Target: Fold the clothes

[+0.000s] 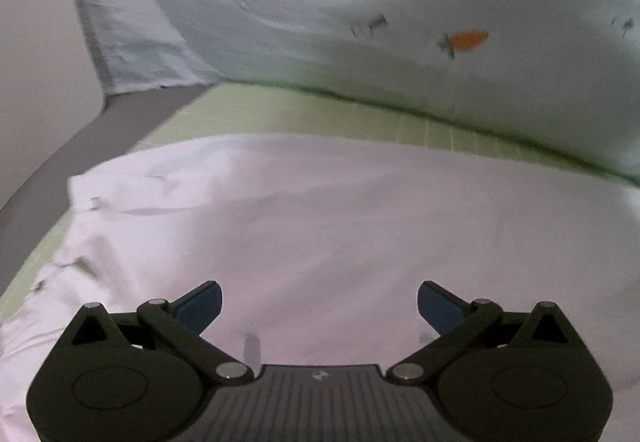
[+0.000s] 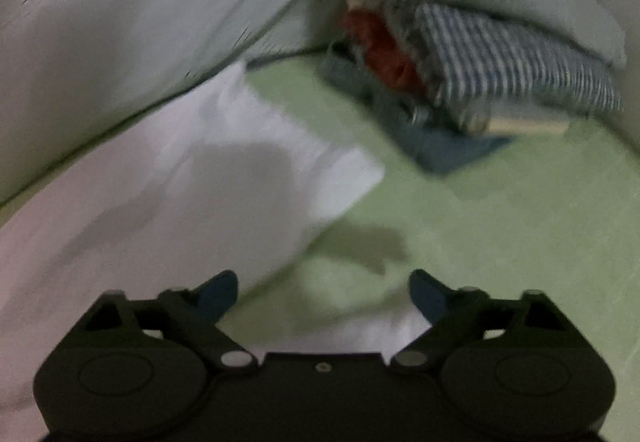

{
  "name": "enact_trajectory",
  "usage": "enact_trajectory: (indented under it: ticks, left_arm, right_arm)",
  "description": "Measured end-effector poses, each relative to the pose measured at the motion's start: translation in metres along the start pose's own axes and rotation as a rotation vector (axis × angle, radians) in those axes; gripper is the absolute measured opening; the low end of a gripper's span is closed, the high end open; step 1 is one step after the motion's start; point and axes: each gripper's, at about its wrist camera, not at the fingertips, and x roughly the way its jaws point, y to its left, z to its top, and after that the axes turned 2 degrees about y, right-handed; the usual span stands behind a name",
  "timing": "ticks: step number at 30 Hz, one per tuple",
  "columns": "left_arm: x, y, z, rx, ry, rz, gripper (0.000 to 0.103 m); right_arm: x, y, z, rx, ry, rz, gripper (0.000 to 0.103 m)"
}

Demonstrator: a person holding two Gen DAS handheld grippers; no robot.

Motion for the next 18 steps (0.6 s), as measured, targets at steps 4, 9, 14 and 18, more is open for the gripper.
enact_trajectory:
  ticks: [4, 9, 14, 18]
  left_arm:
    - [0.038, -0.025, 0.011, 0.063, 0.093, 0.015, 0.103]
    - [0.057, -0.043, 0.006, 0.147, 0.121, 0.055, 0.103]
    - [0.06, -0.038, 0.003, 0.081, 0.124, 0.044, 0.103]
    - [0.062, -0.029, 0.001, 0.01, 0.14, 0.016, 0.103]
  right_arm:
    - [0.023, 0.001, 0.026, -0.068, -0.061, -0.057, 0.07]
    - [0.053, 0.003, 0.05, -0.192, -0.084, -0.076, 0.066]
    - [0.076, 0.003, 0.063, -0.264, -0.069, -0.01, 0.065]
    - [0.087, 0.008, 0.069, -0.306, -0.035, 0.022, 0.051]
